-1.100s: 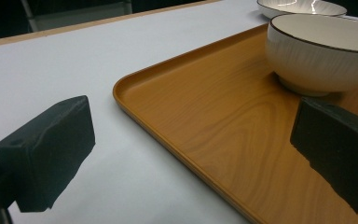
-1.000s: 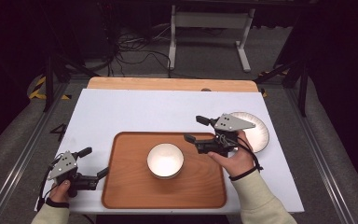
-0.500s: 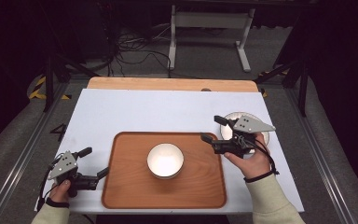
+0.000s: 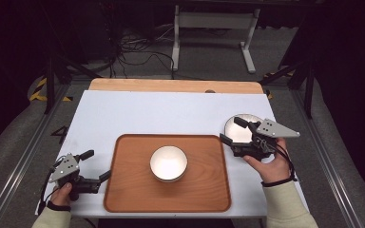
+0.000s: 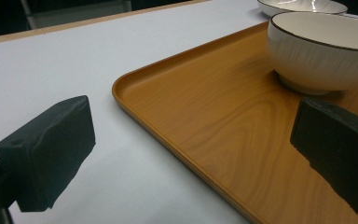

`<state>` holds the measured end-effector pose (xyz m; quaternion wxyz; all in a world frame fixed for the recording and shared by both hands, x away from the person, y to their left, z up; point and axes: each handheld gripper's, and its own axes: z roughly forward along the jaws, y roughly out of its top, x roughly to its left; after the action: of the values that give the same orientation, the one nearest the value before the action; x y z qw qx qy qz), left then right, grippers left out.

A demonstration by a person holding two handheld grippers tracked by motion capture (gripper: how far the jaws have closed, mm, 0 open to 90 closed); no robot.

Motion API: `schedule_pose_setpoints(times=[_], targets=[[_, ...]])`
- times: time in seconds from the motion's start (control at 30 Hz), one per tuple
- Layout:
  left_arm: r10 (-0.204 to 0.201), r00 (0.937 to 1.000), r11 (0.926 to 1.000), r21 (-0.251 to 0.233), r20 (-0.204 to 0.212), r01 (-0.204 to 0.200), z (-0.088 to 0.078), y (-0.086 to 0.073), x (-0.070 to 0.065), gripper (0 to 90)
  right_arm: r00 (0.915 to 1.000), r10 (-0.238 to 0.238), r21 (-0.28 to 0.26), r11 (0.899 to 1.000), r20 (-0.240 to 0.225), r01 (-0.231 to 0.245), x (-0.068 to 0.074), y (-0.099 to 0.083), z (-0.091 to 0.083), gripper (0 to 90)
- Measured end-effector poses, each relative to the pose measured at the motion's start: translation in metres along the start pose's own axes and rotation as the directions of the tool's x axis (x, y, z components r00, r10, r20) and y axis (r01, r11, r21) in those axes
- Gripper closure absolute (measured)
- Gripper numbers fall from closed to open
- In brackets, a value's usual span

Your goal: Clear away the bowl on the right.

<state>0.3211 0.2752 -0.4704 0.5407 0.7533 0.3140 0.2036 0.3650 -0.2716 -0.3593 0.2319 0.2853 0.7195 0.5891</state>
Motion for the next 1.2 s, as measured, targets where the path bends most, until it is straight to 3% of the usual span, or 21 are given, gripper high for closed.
schedule_pose_setpoints(times=[0.33, 0.4, 0.47, 0.57, 0.83, 1.2], targets=[[0.011, 0.9998, 0.9999, -0.004, 0.017, -0.011, 0.000, 0.000, 0.001, 0.5, 0.9995, 0.017, -0.034, 0.999, 0.026, -0.016, -0.015, -0.015, -0.014, 14.1], [0.012, 0.9998, 0.9999, -0.003, 0.017, -0.012, 0.000, 0.000, 0.001, 0.5, 0.9977, -0.063, 0.006, 0.998, 0.025, 0.062, -0.019, -0.021, -0.017, 12.3], [0.010, 0.9998, 0.9999, -0.003, 0.016, -0.010, 0.000, 0.000, 0.001, 0.5, 0.9883, -0.151, 0.087, 0.985, 0.023, 0.148, -0.021, -0.027, -0.019, 8.9], [0.011, 0.9998, 0.9999, -0.002, 0.016, -0.010, 0.000, 0.000, 0.001, 0.5, 0.9828, -0.183, 0.120, 0.976, 0.022, 0.179, -0.022, -0.033, -0.020, 7.1], [0.011, 0.9998, 0.9999, 0.002, 0.015, -0.011, 0.000, 0.000, 0.001, 0.5, 0.9926, -0.100, 0.053, 0.994, 0.069, 0.097, -0.027, -0.052, -0.027, 4.6], [0.011, 0.9998, 0.9999, 0.000, 0.014, -0.011, 0.000, 0.000, 0.001, 0.5, 0.9919, -0.026, -0.009, 1.000, 0.124, 0.028, -0.031, -0.074, -0.034, 2.7]])
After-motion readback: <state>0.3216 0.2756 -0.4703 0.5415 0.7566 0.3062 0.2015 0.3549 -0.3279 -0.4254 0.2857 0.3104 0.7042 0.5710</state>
